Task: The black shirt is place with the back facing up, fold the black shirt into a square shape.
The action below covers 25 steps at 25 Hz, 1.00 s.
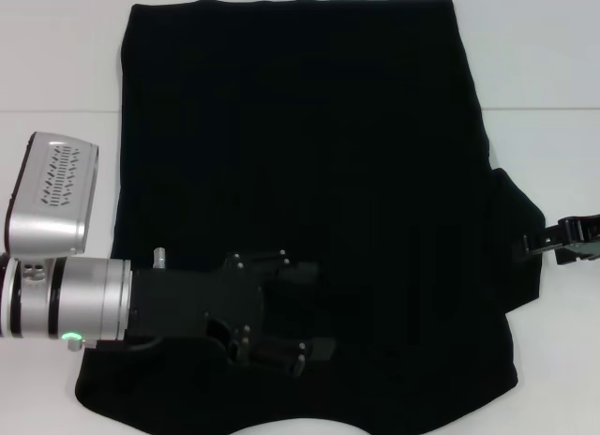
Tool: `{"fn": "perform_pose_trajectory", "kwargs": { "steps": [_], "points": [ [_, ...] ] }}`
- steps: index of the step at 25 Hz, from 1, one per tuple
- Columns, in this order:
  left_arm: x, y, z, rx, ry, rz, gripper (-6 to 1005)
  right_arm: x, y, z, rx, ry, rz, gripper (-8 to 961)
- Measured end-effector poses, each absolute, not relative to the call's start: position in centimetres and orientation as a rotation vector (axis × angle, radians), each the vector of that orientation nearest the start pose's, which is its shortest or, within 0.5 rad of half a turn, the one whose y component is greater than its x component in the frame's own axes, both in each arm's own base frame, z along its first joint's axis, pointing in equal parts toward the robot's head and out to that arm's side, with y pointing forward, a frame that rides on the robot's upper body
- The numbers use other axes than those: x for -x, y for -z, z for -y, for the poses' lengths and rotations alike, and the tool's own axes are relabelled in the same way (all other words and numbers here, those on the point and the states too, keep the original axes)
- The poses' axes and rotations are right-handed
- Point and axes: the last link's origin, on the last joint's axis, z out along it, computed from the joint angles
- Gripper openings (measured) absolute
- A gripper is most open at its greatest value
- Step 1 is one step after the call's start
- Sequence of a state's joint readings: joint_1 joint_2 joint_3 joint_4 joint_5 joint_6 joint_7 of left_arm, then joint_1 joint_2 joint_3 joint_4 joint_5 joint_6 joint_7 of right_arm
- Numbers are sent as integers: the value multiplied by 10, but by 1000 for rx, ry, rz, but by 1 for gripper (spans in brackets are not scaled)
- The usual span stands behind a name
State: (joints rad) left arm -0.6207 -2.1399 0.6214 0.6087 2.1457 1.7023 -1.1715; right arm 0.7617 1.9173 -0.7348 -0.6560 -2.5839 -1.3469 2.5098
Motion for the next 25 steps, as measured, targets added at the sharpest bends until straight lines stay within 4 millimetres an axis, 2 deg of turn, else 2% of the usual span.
{"fn": "perform_pose_trajectory", "kwargs": {
  "steps": [12, 17, 25],
  "points": [
    [228, 35, -318, 2942, 750, 288, 949, -295, -45, -403, 2129, 37, -1688, 766],
    [228, 34, -318, 2940, 750, 290, 948, -297, -42, -403, 2122, 43, -1691, 519],
    [227, 34, -320, 2932, 745, 290, 948, -299, -41, -404, 2110, 41, -1685, 468]
  ]
}}
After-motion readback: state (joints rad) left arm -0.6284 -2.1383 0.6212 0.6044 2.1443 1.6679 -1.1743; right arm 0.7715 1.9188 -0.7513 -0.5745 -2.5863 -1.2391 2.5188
